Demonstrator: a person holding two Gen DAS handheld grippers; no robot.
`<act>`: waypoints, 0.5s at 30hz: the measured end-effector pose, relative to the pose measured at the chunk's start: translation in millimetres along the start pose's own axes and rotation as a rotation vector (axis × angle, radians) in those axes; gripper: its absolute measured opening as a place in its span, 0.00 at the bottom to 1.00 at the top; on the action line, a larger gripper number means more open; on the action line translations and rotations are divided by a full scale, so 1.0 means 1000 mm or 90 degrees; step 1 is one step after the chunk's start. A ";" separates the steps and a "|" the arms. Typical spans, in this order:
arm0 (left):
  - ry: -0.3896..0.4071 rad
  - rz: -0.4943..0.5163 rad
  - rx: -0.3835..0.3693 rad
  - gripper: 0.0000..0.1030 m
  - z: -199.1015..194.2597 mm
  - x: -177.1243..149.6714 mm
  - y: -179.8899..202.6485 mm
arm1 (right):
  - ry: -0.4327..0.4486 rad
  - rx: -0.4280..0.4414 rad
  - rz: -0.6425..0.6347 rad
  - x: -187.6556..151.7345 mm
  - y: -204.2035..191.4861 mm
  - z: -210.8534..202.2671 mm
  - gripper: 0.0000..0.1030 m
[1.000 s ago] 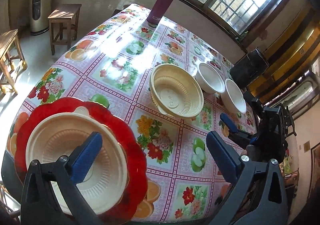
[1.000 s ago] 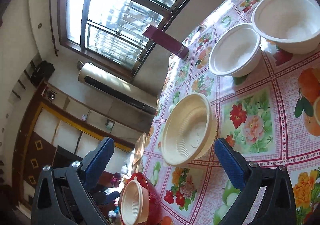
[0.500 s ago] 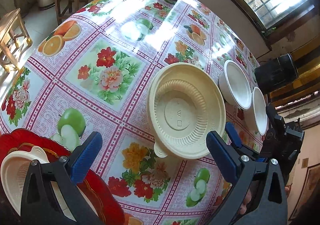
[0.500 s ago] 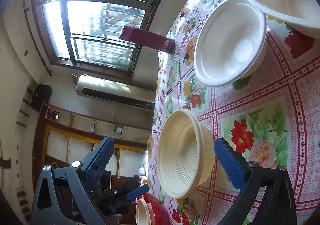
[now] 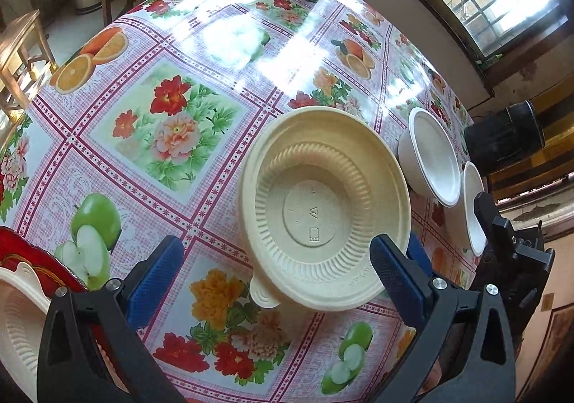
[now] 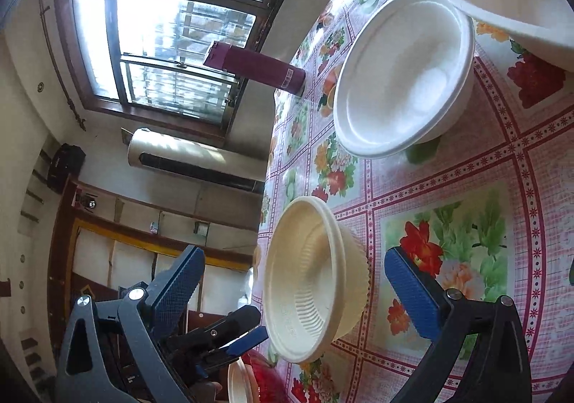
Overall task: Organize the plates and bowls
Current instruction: 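Move the left gripper toward another cream ribbed bowl, then close the left gripper on the rim of the cream ribbed bowl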
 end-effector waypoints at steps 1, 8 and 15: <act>0.001 0.000 -0.004 1.00 0.001 -0.001 0.002 | -0.003 0.004 -0.002 -0.001 -0.001 0.001 0.96; 0.047 0.004 0.013 1.00 -0.002 0.004 -0.002 | -0.019 0.034 -0.043 -0.008 -0.015 0.008 0.74; 0.034 0.021 0.019 0.74 0.007 0.000 0.003 | -0.030 -0.030 -0.062 -0.013 -0.001 0.015 0.58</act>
Point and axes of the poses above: each gripper's, at about its wrist camera, not at the fingertips, and z roughly the way its jaws point, y to its right, x to its top, the point moved 10 cm from there along z, roughly the way its jaws point, and after that the axes turned 7 degrees about y, right-handed, at the moved point
